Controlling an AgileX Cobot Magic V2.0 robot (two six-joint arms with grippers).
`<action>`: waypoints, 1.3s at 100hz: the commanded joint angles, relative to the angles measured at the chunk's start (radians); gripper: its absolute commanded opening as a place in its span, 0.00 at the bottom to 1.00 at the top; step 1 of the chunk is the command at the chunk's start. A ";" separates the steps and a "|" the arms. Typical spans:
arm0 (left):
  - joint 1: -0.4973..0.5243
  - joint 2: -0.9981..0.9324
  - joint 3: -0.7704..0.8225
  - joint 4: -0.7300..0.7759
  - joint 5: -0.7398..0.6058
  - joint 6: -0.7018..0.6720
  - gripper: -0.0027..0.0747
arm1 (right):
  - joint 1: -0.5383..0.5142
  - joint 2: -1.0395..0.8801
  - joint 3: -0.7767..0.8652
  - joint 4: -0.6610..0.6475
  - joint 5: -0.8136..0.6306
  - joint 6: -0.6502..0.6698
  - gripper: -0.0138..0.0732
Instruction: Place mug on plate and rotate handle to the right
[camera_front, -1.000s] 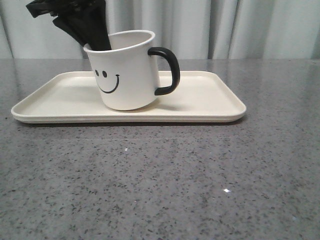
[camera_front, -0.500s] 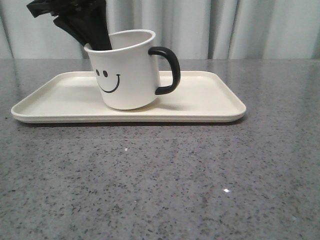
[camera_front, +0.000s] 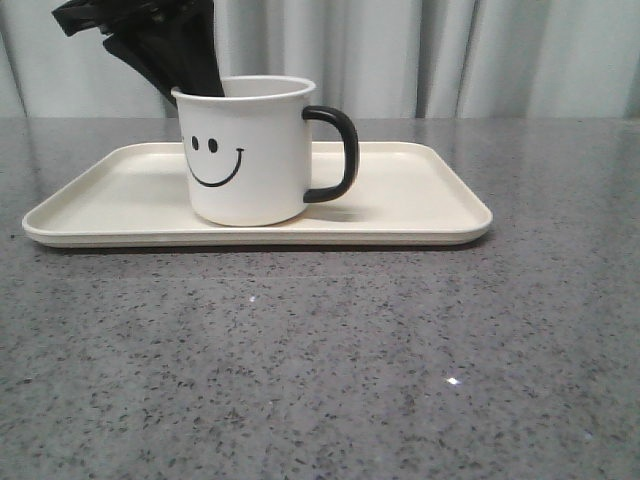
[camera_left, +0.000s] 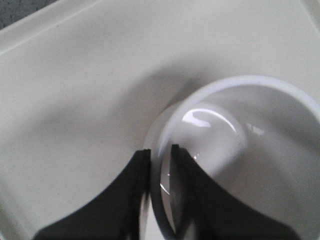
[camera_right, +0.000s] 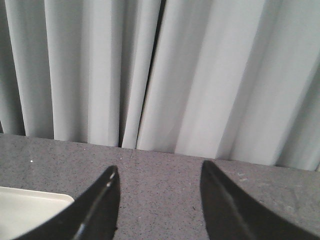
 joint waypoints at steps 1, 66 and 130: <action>-0.007 -0.045 -0.033 -0.026 -0.023 0.000 0.22 | 0.003 0.013 -0.029 -0.016 -0.071 -0.008 0.60; -0.007 -0.045 -0.135 -0.032 0.030 0.000 0.24 | 0.003 0.013 -0.029 -0.016 -0.063 -0.008 0.60; -0.005 -0.131 -0.323 -0.016 0.196 -0.011 0.24 | 0.003 0.013 -0.029 -0.016 -0.064 -0.008 0.60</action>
